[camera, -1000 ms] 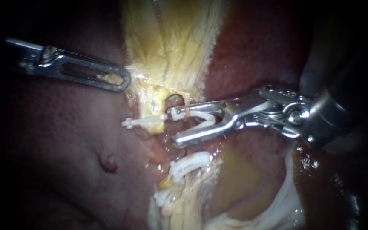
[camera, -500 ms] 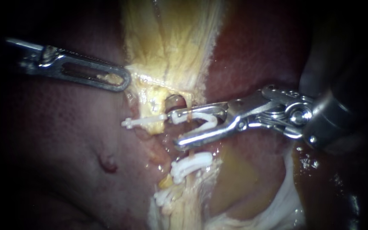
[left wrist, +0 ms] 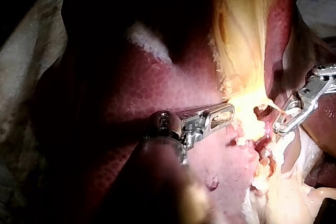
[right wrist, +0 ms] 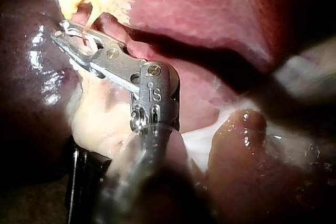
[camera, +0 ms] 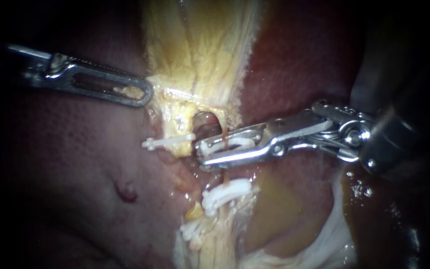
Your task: Clipping third clip right tube
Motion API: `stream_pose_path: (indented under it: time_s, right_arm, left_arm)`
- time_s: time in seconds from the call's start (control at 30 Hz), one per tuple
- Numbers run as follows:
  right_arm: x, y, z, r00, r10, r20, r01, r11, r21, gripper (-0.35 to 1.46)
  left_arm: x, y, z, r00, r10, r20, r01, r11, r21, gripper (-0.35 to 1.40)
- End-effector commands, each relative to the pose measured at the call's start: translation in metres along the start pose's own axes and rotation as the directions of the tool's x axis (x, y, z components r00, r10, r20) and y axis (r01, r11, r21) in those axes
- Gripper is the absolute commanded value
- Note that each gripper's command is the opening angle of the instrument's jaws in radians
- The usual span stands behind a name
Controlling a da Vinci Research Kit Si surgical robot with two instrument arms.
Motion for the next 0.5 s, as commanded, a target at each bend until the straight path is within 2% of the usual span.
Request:
stream_pose_path:
  time_s: [0.03, 0.13, 0.2, 0.27, 0.5]
  right_arm:
    - [0.0000, 0.0000, 0.0000, 1.000, 0.000, 0.000, 0.000, 1.000, 0.000, -0.23]
    - [0.0000, 0.0002, -0.0001, 1.000, 0.000, 0.000, 0.000, 1.000, -0.001, -0.35]
    - [-0.0001, 0.0003, -0.0003, 1.000, 0.006, 0.003, -0.006, 1.000, -0.001, -0.35]
    - [-0.0003, 0.0006, -0.0007, 0.999, 0.053, 0.004, -0.053, 0.999, -0.005, -0.35]
    - [-0.0008, 0.0008, -0.0010, 0.997, 0.066, 0.036, -0.066, 0.998, -0.014, -0.35]
  left_arm:
    - [0.0000, 0.0000, 0.0000, 1.0000, 0.000, 0.000, 0.000, 1.000, 0.000, -0.35]
    - [0.0000, 0.0000, 0.0000, 1.0000, 0.000, 0.000, 0.000, 1.000, 0.000, -0.35]
    - [0.0000, 0.0000, 0.0000, 1.0000, 0.000, 0.000, 0.000, 1.000, 0.000, -0.35]
    - [0.0000, 0.0000, 0.0000, 1.0000, 0.000, 0.000, 0.000, 1.000, 0.000, -0.35]
    - [0.0000, 0.0000, 0.0000, 1.0000, 0.000, 0.000, 0.000, 1.000, 0.000, -0.35]
